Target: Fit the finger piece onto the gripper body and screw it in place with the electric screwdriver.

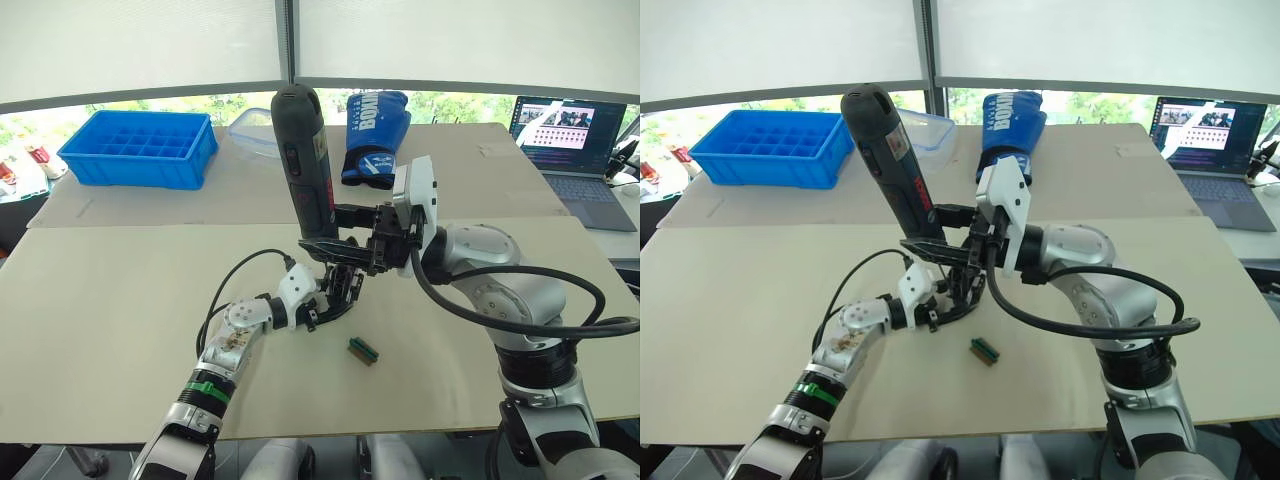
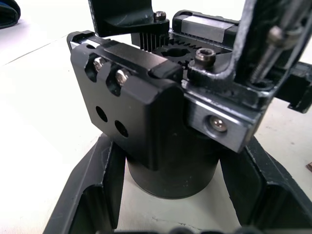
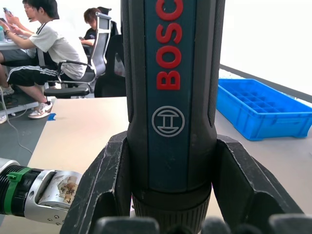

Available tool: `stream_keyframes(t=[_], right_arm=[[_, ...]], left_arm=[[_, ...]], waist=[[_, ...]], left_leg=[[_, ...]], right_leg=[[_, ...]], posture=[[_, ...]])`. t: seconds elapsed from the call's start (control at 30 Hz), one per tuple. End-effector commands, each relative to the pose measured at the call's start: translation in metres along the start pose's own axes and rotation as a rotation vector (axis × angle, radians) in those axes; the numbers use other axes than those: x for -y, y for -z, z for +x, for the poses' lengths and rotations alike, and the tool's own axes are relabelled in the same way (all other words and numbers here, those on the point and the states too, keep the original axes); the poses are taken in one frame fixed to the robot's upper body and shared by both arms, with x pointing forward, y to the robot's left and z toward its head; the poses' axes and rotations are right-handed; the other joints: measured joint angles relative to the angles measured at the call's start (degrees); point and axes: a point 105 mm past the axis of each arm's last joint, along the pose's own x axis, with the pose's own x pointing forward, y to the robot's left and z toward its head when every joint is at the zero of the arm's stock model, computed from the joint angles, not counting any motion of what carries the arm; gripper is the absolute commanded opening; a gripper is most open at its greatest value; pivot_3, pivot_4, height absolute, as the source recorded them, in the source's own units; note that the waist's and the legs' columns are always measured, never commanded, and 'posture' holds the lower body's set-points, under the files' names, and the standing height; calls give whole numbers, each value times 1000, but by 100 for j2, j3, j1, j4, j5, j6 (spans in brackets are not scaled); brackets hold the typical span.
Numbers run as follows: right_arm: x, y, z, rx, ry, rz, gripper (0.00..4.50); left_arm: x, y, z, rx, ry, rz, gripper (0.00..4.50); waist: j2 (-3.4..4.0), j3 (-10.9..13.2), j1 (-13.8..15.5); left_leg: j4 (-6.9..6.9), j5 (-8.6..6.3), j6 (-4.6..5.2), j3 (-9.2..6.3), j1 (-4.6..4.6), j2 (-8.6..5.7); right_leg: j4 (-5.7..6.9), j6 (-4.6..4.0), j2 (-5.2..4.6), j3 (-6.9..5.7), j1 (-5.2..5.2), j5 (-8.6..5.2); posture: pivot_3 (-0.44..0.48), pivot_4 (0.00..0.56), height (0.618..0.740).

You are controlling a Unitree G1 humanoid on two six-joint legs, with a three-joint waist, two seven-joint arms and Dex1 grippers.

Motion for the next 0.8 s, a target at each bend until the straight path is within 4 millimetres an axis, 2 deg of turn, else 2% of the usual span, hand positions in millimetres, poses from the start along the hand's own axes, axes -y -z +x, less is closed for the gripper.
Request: stream_keyframes(t=[0.03,0.27,0.6,0.8], right_arm=[[-6,-16,1,54,-15,-44,1912],[-5,-13,1,44,-11,-53,1912],[-7,2,-2,54,-1,-56,1912],[-5,30,-4,-31,15,9,1912]], left_arm=[[-4,-15,2,46,-7,32,2299],[-4,-15,2,45,-6,33,2299],[-4,-14,1,42,-7,33,2299],[-5,-13,1,37,0,39,2299]], waist=[[0,0,-1],[0,0,0],[1,0,-2],[2,-1,-4]], left_leg=[[0,0,0,0,0,0],[0,0,0,0,0,0],[0,0,-1,1,1,0],[0,0,-1,0,7,0]], right_leg=[[0,0,0,0,0,0],[0,0,0,0,0,0],[1,0,1,0,0,0],[1,0,8,0,6,0]], posture=[[0,150,740],[0,150,740],[0,150,740],[0,150,740]])
